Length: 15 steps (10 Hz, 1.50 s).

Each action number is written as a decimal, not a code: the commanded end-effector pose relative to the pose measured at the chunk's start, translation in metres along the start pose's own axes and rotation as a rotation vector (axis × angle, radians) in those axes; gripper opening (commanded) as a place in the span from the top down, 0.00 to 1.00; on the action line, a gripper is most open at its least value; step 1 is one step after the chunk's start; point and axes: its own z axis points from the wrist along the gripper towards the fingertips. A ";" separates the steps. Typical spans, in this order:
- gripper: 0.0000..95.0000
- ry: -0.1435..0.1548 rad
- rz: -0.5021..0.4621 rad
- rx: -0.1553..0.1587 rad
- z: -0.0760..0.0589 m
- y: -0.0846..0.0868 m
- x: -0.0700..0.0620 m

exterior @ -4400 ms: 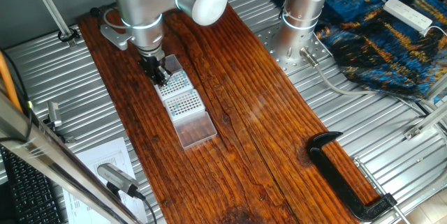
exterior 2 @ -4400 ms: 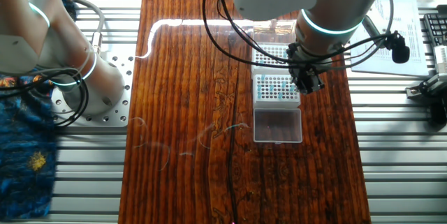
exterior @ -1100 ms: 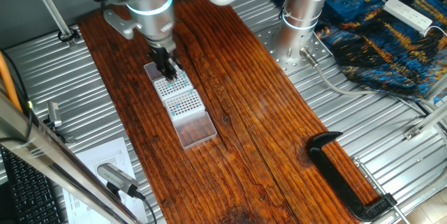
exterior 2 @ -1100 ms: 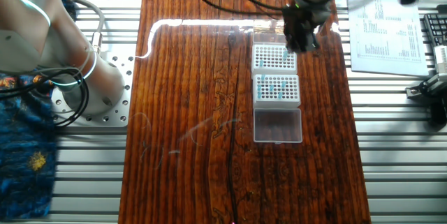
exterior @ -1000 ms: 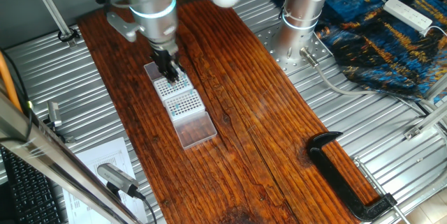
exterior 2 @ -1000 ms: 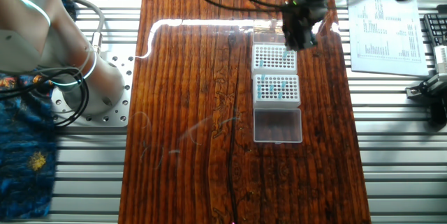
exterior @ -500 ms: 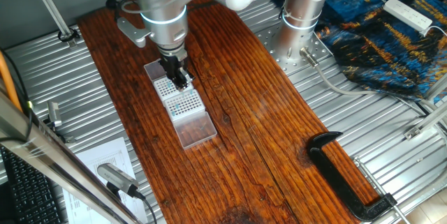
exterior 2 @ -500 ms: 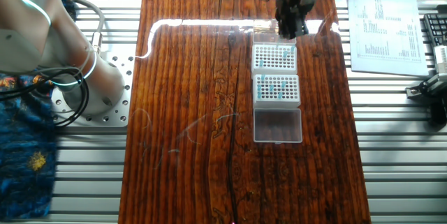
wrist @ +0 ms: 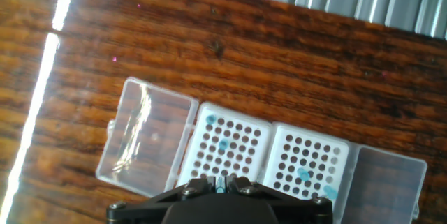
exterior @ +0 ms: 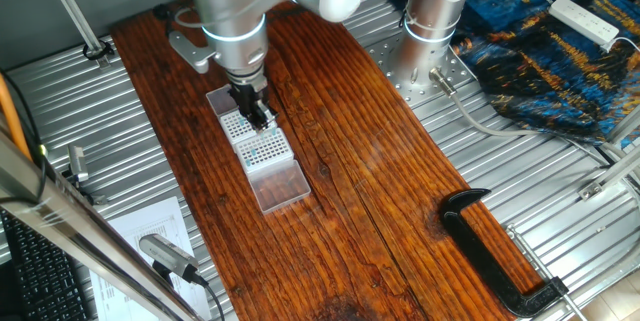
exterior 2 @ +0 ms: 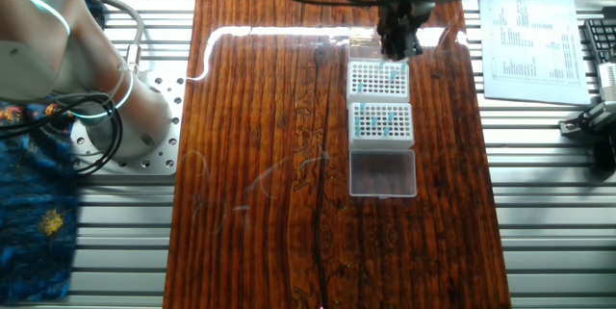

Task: Transfer all medium pipette tips from one holder to another

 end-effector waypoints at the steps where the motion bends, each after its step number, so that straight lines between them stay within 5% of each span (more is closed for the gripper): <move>1: 1.00 0.011 0.001 0.001 0.001 0.000 0.001; 8: 1.00 0.028 -0.027 0.000 0.003 -0.001 0.003; 15: 1.00 0.034 -0.051 0.033 0.003 -0.002 0.003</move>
